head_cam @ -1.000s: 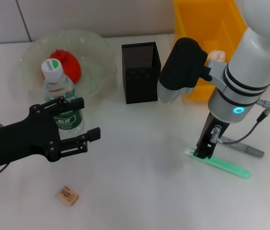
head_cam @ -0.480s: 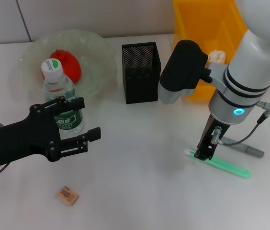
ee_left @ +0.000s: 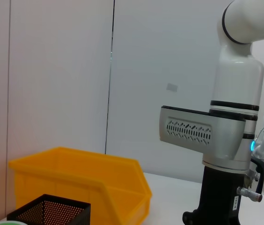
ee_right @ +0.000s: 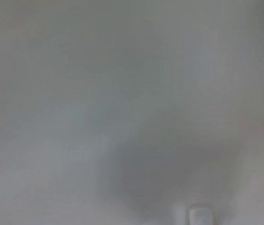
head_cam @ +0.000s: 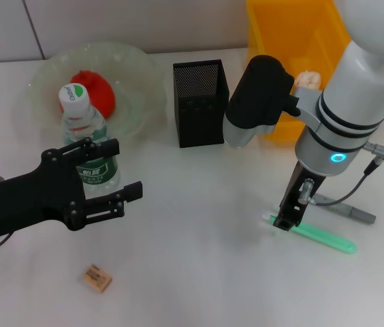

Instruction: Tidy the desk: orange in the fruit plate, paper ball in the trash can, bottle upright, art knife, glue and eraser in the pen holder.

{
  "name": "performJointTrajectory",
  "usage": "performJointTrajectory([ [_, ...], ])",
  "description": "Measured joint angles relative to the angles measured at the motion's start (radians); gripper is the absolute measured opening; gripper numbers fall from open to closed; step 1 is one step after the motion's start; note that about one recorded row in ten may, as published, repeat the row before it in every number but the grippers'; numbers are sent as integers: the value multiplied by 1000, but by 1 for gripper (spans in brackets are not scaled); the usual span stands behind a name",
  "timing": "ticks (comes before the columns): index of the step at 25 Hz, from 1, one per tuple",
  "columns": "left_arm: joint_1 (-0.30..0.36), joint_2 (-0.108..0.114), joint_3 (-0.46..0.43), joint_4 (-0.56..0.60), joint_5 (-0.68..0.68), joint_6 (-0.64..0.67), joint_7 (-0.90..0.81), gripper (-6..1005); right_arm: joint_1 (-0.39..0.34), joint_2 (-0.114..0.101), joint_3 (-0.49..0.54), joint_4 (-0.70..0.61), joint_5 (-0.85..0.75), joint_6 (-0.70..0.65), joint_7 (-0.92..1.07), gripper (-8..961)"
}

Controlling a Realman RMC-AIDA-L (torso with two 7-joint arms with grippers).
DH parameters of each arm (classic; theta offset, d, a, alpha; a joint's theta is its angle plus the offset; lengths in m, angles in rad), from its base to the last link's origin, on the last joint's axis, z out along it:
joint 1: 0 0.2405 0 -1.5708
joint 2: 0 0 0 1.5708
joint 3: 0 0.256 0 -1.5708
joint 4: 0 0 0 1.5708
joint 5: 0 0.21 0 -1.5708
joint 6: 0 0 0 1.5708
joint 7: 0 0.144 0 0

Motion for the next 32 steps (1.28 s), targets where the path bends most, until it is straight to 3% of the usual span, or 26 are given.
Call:
performJointTrajectory([
  [15,3,0,0,-2,0,0,2,813,0,2,0,14,0,15,6,320],
  [18,3,-1,0,-2,0,0,3,813,3,2,0,23,0,16,7,237],
  [32,3,-2,-2,-14,0,3,14,813,3,3,0,39,0,36,19,198],
])
